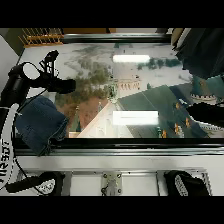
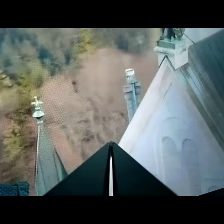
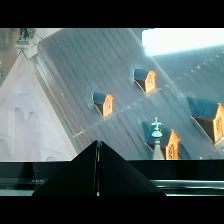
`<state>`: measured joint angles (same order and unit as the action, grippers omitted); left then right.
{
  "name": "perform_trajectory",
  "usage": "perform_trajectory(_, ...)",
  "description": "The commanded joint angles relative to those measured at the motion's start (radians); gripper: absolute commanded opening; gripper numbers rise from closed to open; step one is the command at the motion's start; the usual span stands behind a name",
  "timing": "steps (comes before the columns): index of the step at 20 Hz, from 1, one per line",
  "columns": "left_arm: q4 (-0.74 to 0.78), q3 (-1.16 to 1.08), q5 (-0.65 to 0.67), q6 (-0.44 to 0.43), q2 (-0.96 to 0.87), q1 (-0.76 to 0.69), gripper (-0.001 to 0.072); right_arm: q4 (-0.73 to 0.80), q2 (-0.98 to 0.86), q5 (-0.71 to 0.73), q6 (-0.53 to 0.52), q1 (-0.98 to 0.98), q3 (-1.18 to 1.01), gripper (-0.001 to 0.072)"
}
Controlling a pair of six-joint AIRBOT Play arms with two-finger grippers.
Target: Fold the clothes and pants, and hang the long-sleeved shirts on hangers.
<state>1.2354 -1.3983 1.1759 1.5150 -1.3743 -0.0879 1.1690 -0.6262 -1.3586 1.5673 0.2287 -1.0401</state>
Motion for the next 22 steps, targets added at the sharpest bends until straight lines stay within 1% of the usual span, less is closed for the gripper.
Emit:
perform_trajectory(1, 0.000, 0.000, 0.000, 0.000, 0.000, 0.000, 0.0022, 0.000, 0.000, 0.000, 0.000, 0.000, 0.000, 0.0018)
perform_trajectory(9, 0.000, 0.000, 0.000, 0.000, 0.000, 0.000, 0.0022, 0.000, 0.000, 0.000, 0.000, 0.000, 0.000, 0.0019)
perform_trajectory(12, -0.003, 0.000, -0.040, -0.002, 0.000, 0.000, 0.0022, 0.000, 0.000, 0.000, 0.000, 0.000, 0.000, 0.0019)
perform_trajectory(13, 0.013, 0.000, -0.061, -0.018, 0.000, 0.000, 0.0053, 0.000, 0.000, 0.000, 0.000, 0.000, 0.000, 0.0019)
perform_trajectory(14, 0.062, -0.001, -0.066, -0.027, 0.001, 0.011, 0.0416, 0.000, 0.000, 0.000, 0.000, 0.000, 0.000, 0.0019)
perform_trajectory(15, 0.118, -0.001, -0.054, -0.019, 0.001, 0.027, 0.0720, 0.000, 0.000, 0.000, 0.000, 0.000, 0.000, 0.0019)
perform_trajectory(17, 0.252, 0.003, 0.026, 0.058, 0.001, 0.080, 0.0717, 0.000, 0.000, 0.000, 0.000, 0.000, 0.000, 0.0019)
perform_trajectory(18, 0.301, 0.031, 0.044, 0.100, 0.010, 0.116, 0.0717, 0.000, 0.000, 0.000, 0.000, 0.000, 0.000, 0.0019)
perform_trajectory(19, 0.324, 0.081, 0.031, 0.127, 0.032, 0.150, 0.0717, 0.000, 0.000, 0.000, 0.000, 0.000, 0.000, 0.0019)
perform_trajectory(20, 0.338, 0.149, 0.001, 0.166, 0.060, 0.183, 0.0717, 0.000, 0.000, 0.000, 0.000, 0.000, 0.000, 0.0019)
perform_trajectory(22, 0.343, 0.279, -0.067, 0.217, 0.103, 0.241, 0.0717, 0.000, 0.000, 0.000, 0.000, 0.000, 0.000, 0.0019)
